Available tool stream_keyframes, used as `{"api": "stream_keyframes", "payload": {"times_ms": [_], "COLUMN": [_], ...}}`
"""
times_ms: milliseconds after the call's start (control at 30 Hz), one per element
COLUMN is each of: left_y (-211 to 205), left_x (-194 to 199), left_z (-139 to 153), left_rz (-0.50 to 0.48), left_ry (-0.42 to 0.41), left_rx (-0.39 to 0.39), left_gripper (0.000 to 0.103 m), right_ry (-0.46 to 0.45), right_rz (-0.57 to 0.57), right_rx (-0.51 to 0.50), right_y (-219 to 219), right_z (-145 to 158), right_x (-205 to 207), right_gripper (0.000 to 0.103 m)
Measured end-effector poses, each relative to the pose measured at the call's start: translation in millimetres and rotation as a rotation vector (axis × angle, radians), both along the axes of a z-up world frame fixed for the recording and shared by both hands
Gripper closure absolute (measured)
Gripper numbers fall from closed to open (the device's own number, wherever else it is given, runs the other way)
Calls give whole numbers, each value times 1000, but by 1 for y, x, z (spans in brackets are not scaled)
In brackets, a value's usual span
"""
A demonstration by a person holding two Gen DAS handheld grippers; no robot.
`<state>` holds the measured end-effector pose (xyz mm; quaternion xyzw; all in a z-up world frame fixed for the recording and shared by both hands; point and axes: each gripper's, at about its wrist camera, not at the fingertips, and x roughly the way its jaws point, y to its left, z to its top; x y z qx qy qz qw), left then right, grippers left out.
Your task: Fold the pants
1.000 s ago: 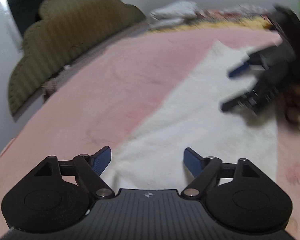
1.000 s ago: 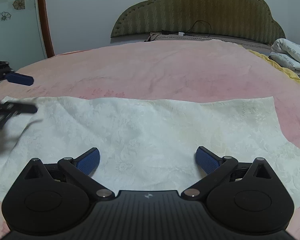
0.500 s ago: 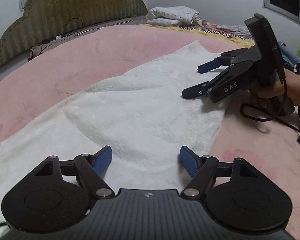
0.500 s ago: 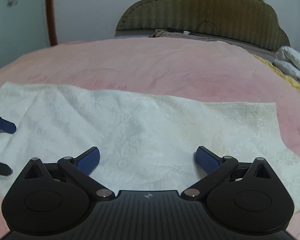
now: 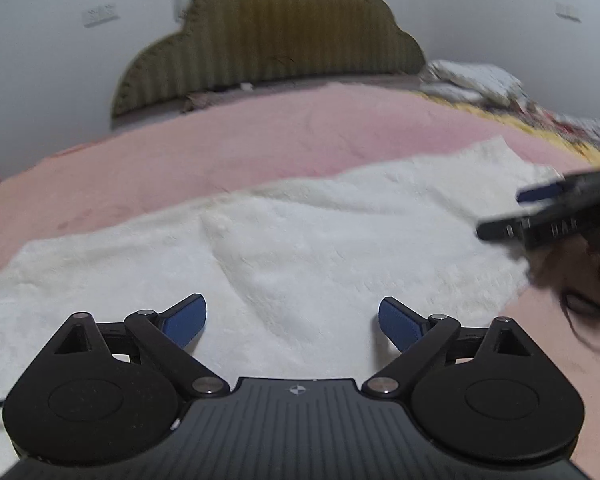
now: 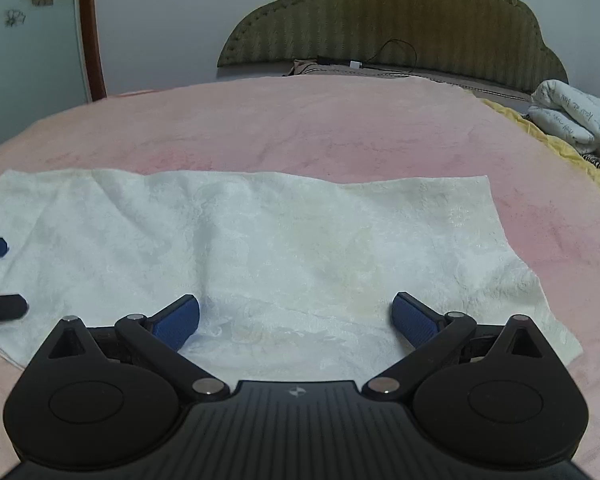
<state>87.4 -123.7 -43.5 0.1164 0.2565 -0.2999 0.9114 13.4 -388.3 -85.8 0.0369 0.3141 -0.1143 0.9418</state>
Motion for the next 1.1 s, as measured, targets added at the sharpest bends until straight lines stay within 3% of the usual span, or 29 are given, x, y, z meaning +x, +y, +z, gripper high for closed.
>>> {"api": "stream_keyframes", "payload": {"times_ms": [100, 167, 300, 867, 1100], "left_y": [11, 10, 9, 11, 11], "left_x": [8, 17, 15, 16, 16], "left_z": [-2, -8, -7, -5, -5], "left_rz": [120, 172, 173, 168, 169], "left_ry": [47, 117, 101, 112, 112], "left_rx": [-60, -19, 8, -13, -12], "left_gripper": [0, 0, 0, 0, 0], "right_ry": [1, -4, -5, -1, -151], "right_rz": [-8, -9, -15, -20, -139], "right_rx": [-19, -2, -2, -1, 172], "right_y": [4, 2, 2, 3, -23], "right_z": [0, 0, 0, 3, 20], "right_x": [0, 0, 0, -10, -79], "right_gripper": [0, 0, 0, 0, 0]}}
